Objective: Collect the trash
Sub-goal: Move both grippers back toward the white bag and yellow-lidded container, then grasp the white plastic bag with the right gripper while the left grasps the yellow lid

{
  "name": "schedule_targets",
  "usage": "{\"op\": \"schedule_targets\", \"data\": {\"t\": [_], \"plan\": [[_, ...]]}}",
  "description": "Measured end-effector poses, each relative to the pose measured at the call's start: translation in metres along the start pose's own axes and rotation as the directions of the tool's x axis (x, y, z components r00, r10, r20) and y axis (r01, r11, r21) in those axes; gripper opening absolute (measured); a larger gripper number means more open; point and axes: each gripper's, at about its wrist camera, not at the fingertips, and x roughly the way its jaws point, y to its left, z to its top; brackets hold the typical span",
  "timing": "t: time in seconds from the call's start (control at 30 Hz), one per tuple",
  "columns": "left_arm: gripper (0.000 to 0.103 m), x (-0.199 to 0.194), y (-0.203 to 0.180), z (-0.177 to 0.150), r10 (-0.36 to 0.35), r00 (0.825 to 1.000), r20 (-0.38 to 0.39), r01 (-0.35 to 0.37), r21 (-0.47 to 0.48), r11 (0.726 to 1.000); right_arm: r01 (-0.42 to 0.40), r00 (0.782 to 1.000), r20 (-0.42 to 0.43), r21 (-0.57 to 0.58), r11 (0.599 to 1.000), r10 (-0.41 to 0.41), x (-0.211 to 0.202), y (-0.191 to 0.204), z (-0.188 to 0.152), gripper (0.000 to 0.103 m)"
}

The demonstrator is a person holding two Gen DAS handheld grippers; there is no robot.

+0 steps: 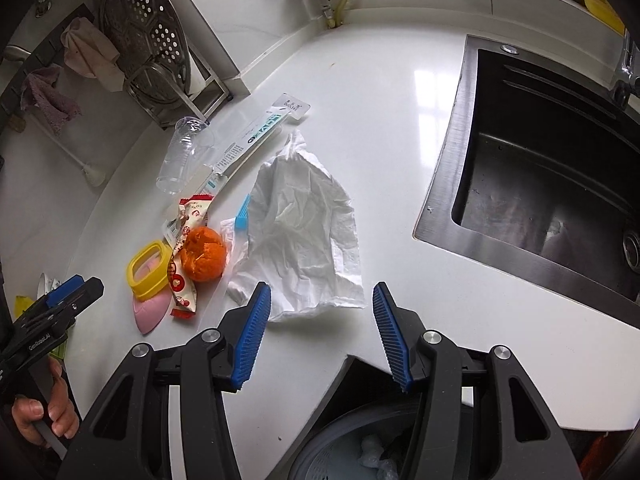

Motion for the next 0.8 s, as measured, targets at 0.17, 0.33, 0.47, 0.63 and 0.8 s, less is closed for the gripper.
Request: {"op": "schedule_targets", "data": {"t": [0.17,0.33,0.47,0.63,0.8], "plan": [[0.088,0.014,0.002,0.0,-0.036,0.999,-0.002,0.036,0.041,0.998,0.021,1.0,-0.008,0.024,1.0,-0.02,0.017,-0.005,0.008,0.051],[0.088,0.031,0.0,0.002,-0.059,0.998,-0.026,0.061,0.094,0.994,0.028,0.999,-0.035,0.043,0.999,-0.026,0.035,-0.008,0.013,0.051],[0.088,0.043,-0.003,0.004,-0.076,0.996,-0.041,0.08,0.131,0.988,0.035,0.999,-0.036,0.031,0.999,-0.034,0.042,-0.005,0.013,0.051],[0.088,0.058,-0.006,0.006,-0.078,0.995,-0.055,0.086,0.168,0.982,0.041,0.999,-0.029,0.025,0.999,-0.04,0.045,-0.002,0.014,0.051],[0.088,0.066,-0.01,0.008,-0.083,0.995,-0.054,0.092,0.211,0.973,0.051,0.998,-0.024,0.007,0.999,-0.051,0.046,0.002,0.014,0.051]]}}
